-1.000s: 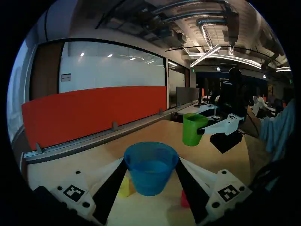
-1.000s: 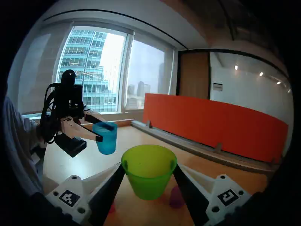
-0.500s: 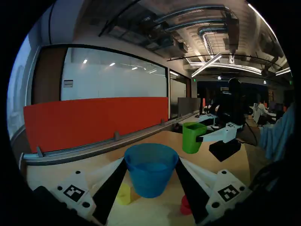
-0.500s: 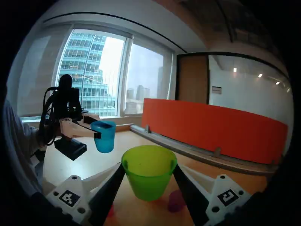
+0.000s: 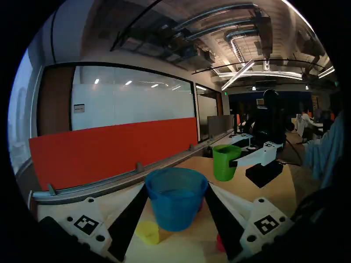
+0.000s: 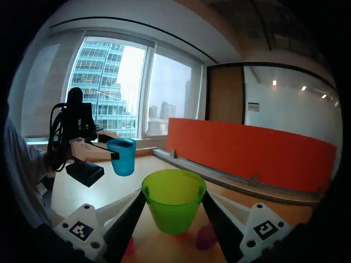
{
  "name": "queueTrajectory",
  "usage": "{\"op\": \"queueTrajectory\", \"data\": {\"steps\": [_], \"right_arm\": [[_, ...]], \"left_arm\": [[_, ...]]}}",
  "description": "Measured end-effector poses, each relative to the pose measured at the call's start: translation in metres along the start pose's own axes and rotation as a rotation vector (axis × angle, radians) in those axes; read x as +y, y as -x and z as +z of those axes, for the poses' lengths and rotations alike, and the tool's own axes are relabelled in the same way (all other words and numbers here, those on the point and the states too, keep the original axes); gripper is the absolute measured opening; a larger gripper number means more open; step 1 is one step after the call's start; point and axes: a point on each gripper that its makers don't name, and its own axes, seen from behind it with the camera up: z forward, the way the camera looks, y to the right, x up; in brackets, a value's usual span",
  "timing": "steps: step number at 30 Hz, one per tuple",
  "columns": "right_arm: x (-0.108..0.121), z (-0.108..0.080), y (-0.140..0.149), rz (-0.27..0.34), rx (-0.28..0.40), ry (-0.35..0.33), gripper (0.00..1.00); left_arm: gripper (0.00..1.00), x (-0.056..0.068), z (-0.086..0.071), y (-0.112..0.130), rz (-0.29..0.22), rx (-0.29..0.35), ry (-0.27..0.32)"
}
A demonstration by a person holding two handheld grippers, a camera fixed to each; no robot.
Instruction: Pour water
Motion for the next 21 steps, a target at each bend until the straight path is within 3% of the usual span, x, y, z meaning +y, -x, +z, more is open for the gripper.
{"op": "queueTrajectory", "data": {"steps": [21], "right_arm": [[-0.022, 0.009, 0.001, -0.001, 0.000, -0.061, 0.91]], "left_arm": [[0.87, 0.005, -0.012, -0.039, 0.261, 0.042, -0.057]]}}
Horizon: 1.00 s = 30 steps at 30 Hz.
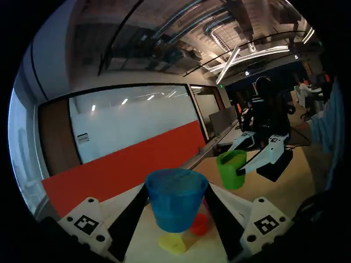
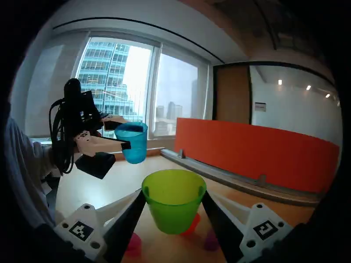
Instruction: Pour water
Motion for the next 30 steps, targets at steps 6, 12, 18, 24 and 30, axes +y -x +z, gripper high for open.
{"op": "queueTrajectory", "data": {"steps": [6, 12, 18, 24, 30], "right_arm": [[-0.009, 0.004, 0.002, -0.003, -0.002, -0.021, 0.90], [-0.020, 0.011, 0.002, -0.001, 0.006, -0.046, 0.90], [-0.030, 0.019, 0.004, 0.000, 0.007, -0.074, 0.91], [-0.041, 0.027, 0.006, 0.001, 0.008, -0.099, 0.90], [-0.052, 0.033, 0.007, 0.000, 0.008, -0.123, 0.90]], "left_arm": [[0.87, -0.004, 0.001, -0.006, 0.068, -0.006, -0.012], [0.87, -0.006, 0.005, -0.012, 0.142, -0.011, -0.024], [0.87, -0.005, 0.007, -0.021, 0.235, -0.015, -0.025], [0.87, -0.001, 0.007, -0.032, 0.328, -0.016, -0.027], [0.87, 0.005, 0.008, -0.040, 0.412, -0.016, -0.026]]}}
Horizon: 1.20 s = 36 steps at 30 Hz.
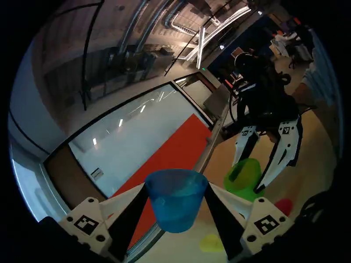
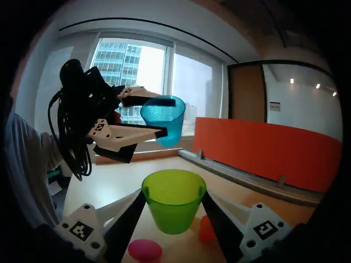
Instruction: Pour water
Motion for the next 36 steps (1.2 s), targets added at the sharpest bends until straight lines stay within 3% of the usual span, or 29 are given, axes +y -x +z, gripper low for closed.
{"op": "queueTrajectory", "data": {"steps": [15, 36], "right_arm": [[-0.017, 0.016, 0.000, 0.000, 0.005, -0.041, 0.90], [-0.023, 0.022, 0.002, -0.010, 0.002, -0.057, 0.90]], "left_arm": [[0.87, -0.003, 0.009, -0.009, 0.140, -0.011, -0.010], [0.87, -0.003, 0.013, -0.014, 0.273, -0.014, -0.025]]}}
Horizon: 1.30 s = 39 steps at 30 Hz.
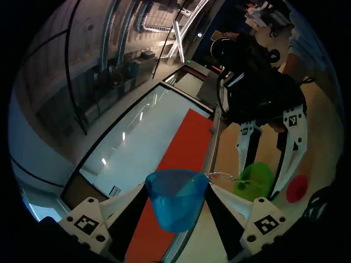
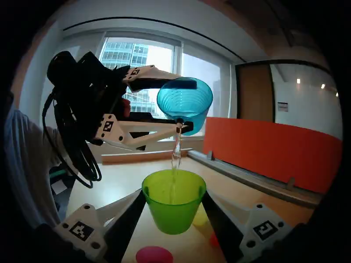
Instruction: Pour water
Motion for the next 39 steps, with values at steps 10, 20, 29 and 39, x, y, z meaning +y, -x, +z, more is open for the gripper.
{"op": "queueTrajectory", "data": {"steps": [10, 20, 29, 39], "right_arm": [[0.000, -0.001, -0.001, -0.004, 0.001, 0.000, 0.90], [0.001, -0.001, -0.002, -0.008, 0.003, 0.001, 0.90], [0.003, -0.002, -0.004, -0.011, 0.005, 0.005, 0.90], [0.006, -0.005, -0.007, -0.012, 0.014, 0.011, 0.90]], "left_arm": [[0.87, -0.004, 0.000, -0.004, 0.044, 0.003, -0.003], [0.87, -0.005, 0.000, -0.010, 0.080, 0.016, -0.001], [0.87, -0.007, 0.000, -0.014, 0.109, 0.023, 0.001], [0.87, -0.011, 0.000, -0.017, 0.151, 0.022, -0.004]]}}
